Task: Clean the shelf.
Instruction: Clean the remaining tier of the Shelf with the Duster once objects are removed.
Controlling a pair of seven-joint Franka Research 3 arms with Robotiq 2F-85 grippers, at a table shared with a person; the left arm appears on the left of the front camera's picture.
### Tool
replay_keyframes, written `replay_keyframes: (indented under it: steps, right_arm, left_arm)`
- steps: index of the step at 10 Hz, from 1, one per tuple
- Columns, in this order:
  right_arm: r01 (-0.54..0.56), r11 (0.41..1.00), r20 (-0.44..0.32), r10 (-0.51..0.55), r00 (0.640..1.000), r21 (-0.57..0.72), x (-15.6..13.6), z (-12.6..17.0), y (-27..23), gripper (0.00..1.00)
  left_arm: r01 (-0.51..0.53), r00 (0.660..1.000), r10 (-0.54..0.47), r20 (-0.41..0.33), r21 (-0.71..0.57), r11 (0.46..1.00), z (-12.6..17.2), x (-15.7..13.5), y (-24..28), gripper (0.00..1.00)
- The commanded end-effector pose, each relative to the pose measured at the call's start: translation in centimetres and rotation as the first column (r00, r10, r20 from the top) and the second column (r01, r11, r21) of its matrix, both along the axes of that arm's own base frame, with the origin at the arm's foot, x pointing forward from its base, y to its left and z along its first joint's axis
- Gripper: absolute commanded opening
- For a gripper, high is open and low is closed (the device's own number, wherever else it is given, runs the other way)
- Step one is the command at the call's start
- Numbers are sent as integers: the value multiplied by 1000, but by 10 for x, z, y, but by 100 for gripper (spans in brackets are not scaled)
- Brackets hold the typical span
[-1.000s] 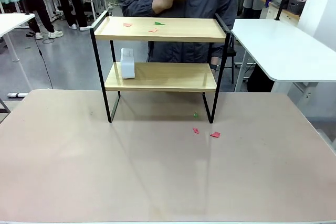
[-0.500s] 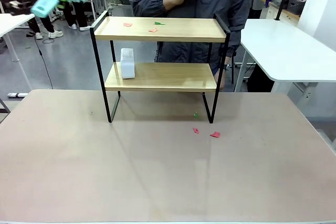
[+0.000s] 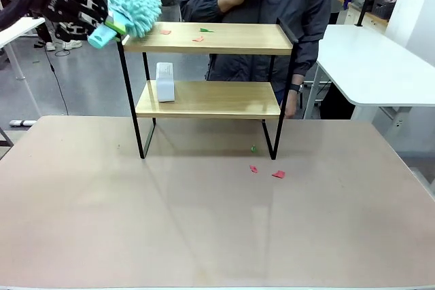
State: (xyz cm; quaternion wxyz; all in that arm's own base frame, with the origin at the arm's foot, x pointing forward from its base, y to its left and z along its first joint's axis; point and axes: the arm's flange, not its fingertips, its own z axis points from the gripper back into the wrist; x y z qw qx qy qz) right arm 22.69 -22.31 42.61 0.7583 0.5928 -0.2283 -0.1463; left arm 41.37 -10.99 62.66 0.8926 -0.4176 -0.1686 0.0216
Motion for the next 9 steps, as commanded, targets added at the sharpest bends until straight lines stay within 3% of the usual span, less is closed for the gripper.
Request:
replay_keyframes:
  steps: [1,3,5,7,9]
  right_arm:
    - [3,1000,36,-3,999,2,2,0,1,100]
    - [3,1000,36,-3,999,2,2,0,1,100]
    - [3,1000,36,-3,999,2,2,0,1,100]
    - [3,1000,36,-3,999,2,2,0,1,100]
    - [3,1000,36,-3,999,2,2,0,1,100]
  left_arm:
    - [8,1000,-7,-14,36,999,7,1,-10,12]
    - [6,999,-4,-32,75,997,1,8,-19,12]
    - [106,993,-98,-71,121,987,-8,6,-30,12]
    - [226,969,-213,-124,106,968,-11,0,-33,12]
    - [365,925,-349,-151,89,927,-10,-9,-33,12]
